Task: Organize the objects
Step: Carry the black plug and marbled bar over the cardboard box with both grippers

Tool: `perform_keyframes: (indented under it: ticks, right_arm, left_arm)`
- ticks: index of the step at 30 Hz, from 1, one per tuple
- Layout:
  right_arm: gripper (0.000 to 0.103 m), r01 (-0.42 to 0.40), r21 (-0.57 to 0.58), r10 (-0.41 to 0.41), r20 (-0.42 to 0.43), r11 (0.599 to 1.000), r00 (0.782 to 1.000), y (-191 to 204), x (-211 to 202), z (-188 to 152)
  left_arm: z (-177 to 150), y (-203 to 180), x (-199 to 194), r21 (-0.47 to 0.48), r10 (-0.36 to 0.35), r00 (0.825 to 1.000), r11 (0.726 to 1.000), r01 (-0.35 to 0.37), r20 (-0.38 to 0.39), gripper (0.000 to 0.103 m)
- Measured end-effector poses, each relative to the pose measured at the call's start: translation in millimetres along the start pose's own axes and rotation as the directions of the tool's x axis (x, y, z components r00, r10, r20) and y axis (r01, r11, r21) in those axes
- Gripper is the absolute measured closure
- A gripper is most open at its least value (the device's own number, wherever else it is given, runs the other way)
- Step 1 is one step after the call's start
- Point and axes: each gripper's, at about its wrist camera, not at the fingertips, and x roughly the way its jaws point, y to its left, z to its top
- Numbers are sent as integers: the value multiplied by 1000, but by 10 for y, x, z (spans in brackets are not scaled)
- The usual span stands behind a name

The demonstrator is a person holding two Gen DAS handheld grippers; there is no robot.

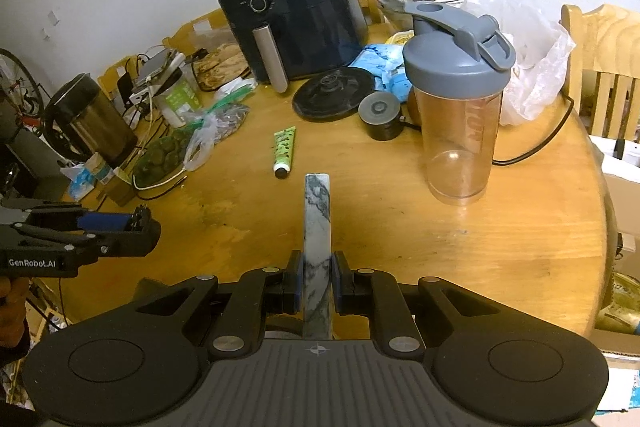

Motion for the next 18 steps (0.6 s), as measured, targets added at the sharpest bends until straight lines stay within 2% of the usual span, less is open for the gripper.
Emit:
perform_keyframes:
  ticks: [15,18]
  right_arm:
    - [86,-44,-29,44,-12,999,999,60,-137,-144]
    - [86,-52,-36,51,-19,998,999,67,-152,-175]
  left_arm:
    - [-356,-276,-8,-12,-16,998,1000,15,-64,62]
    - [-378,-325,-19,-9,-6,998,1000,6,-61,52]
